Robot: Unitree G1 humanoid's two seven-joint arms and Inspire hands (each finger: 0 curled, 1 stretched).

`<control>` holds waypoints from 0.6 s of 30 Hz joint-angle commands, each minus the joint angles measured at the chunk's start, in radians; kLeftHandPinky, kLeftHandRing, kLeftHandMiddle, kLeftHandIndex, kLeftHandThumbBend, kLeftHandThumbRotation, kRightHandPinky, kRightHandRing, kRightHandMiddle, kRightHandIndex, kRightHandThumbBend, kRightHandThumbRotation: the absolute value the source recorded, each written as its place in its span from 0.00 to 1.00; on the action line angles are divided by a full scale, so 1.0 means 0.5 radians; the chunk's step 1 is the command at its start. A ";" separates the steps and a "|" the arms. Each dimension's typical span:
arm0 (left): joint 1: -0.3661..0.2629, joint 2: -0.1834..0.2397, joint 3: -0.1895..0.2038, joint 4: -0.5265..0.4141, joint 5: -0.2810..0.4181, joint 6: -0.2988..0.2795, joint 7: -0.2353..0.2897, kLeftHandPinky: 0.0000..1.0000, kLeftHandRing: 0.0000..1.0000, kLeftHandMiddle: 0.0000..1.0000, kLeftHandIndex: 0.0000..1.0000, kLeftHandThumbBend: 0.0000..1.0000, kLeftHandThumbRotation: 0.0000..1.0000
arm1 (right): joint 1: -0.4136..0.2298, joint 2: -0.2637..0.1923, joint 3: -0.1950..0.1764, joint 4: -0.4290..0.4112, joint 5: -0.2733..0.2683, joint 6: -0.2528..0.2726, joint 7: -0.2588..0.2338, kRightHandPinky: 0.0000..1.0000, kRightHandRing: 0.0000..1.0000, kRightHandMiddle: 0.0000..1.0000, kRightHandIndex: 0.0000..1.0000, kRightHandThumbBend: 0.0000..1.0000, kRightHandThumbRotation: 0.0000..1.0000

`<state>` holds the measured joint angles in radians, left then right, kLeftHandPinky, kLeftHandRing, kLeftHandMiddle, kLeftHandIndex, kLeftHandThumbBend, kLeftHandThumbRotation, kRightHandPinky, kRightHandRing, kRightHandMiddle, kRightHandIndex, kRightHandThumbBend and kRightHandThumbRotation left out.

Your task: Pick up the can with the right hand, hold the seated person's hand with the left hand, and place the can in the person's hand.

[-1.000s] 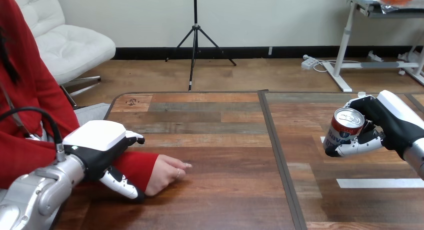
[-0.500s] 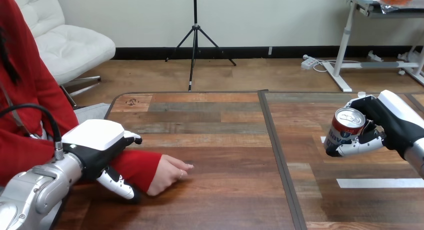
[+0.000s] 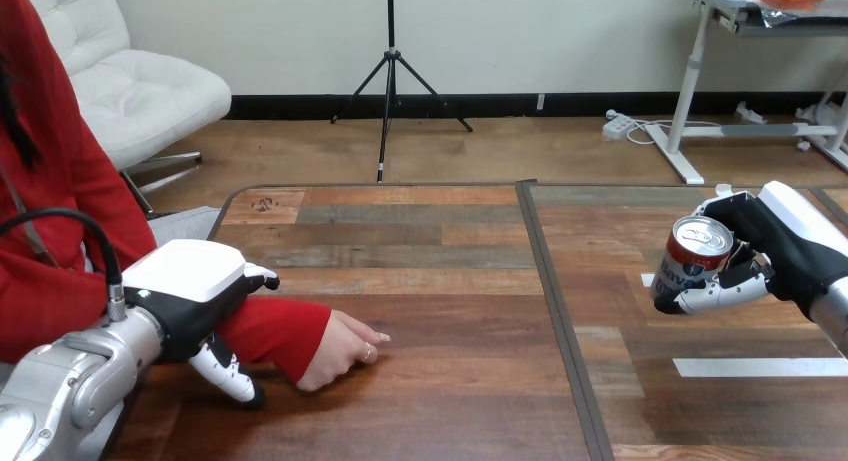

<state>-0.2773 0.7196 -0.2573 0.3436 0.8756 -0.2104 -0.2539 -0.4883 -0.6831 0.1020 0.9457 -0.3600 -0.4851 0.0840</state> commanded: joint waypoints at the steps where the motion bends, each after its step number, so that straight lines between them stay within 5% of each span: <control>1: -0.114 0.041 -0.014 -0.039 0.025 0.024 0.043 0.78 0.88 0.90 0.87 1.00 0.31 | -0.203 -0.086 -0.061 -0.098 0.019 -0.024 -0.043 0.39 0.42 0.45 0.48 0.79 0.00; 18: -0.115 0.027 -0.028 -0.021 0.084 0.040 0.130 0.77 0.87 0.90 0.86 1.00 0.20 | -0.212 -0.078 -0.069 -0.084 0.040 -0.050 -0.036 0.39 0.41 0.45 0.48 0.78 0.00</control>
<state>-0.2773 0.7196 -0.2609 0.3436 0.9081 -0.1898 -0.2368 -0.4883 -0.6832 0.1020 0.9457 -0.3583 -0.4866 0.0841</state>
